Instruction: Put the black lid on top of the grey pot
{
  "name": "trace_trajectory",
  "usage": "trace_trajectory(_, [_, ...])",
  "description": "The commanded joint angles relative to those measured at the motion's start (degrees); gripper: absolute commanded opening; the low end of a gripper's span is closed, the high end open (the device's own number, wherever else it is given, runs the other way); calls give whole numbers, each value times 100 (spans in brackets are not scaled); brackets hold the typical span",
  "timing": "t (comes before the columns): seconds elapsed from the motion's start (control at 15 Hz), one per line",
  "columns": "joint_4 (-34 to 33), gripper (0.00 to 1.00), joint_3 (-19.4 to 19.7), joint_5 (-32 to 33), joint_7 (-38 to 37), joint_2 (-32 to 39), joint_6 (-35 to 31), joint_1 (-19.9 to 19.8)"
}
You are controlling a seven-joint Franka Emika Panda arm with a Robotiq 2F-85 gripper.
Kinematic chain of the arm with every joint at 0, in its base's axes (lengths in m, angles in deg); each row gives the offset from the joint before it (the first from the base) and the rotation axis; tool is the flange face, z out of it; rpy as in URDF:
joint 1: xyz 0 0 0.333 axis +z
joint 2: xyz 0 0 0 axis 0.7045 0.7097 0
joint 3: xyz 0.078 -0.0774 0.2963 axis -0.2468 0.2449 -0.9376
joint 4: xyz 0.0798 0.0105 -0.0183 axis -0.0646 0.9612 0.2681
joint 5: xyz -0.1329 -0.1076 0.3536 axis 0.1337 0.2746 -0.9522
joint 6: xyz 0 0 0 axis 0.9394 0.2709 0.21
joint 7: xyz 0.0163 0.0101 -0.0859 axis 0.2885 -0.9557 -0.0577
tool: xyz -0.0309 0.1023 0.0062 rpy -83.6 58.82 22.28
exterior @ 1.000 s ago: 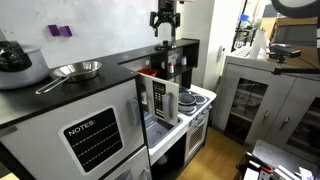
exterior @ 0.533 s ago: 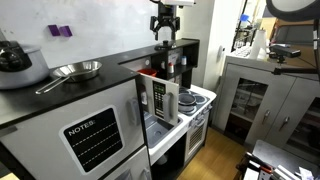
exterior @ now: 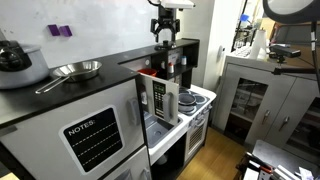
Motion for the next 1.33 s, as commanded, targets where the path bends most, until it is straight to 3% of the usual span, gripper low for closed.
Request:
trace_trajectory(0.0, [-148, 100, 8, 65, 143, 60, -36, -14])
trace_trajectory(0.07, [-153, 100, 9, 74, 151, 58, -49, -10])
trace_trajectory(0.13, [-153, 75, 7, 75, 159, 57, -64, -8])
trace_trajectory(0.2, [-147, 74, 9, 84, 166, 54, -85, -2])
trace_trajectory(0.8, [-74, 10, 15, 125, 255, 25, -213, 12])
trace_trajectory(1.27, [83, 8, 19, 278, 149, -195, -71, 131])
